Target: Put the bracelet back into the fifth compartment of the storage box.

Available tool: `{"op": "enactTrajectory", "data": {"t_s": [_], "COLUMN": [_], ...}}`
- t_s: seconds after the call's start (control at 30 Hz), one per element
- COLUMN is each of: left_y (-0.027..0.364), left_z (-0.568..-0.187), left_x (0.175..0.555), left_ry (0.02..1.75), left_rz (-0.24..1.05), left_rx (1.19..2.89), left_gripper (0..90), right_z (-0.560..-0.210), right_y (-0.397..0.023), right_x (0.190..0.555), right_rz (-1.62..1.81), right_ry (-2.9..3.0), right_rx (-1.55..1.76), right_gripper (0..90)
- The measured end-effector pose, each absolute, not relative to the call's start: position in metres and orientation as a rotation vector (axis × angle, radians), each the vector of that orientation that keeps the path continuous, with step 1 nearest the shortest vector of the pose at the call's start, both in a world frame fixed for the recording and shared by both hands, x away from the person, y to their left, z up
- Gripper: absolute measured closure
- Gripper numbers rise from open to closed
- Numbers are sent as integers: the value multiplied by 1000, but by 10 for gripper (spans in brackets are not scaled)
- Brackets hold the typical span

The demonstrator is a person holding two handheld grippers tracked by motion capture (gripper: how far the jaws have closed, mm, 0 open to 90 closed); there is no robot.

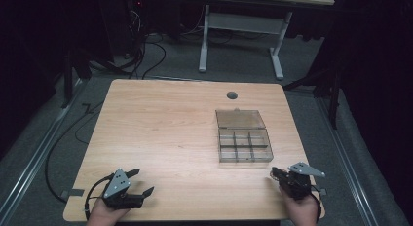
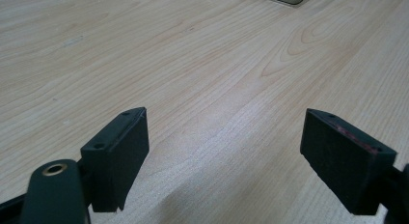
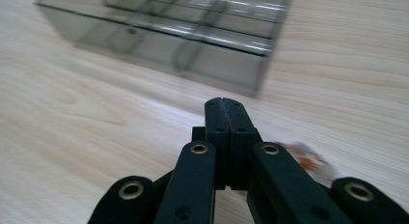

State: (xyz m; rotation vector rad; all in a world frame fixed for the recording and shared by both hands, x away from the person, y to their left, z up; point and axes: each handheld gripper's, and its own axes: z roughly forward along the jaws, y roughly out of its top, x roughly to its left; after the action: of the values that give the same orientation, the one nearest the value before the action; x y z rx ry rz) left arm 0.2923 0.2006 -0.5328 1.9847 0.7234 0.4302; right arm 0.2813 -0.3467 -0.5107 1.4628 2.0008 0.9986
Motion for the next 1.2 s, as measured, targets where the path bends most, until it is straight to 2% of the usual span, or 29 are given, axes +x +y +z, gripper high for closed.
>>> {"op": "enactTrajectory", "data": {"t_s": [0.27,0.67,0.97,1.2], "left_y": [201,201,201,201], "left_z": [-533,-533,-533,-533], "left_x": [292,292,292,292], "left_ry": [723,721,722,724], "left_rz": [428,427,428,430], "left_rx": [1985,1986,1986,1985], "left_gripper": [179,179,180,180], "right_z": [-516,-525,-524,-523], "right_y": [-379,-393,-378,-349], "right_x": [282,287,287,287], "right_rz": [905,843,864,899], "right_ry": [1910,1901,1965,2066], "right_rx": [1574,1652,1609,1519], "right_gripper": [900,900,900,900]}}
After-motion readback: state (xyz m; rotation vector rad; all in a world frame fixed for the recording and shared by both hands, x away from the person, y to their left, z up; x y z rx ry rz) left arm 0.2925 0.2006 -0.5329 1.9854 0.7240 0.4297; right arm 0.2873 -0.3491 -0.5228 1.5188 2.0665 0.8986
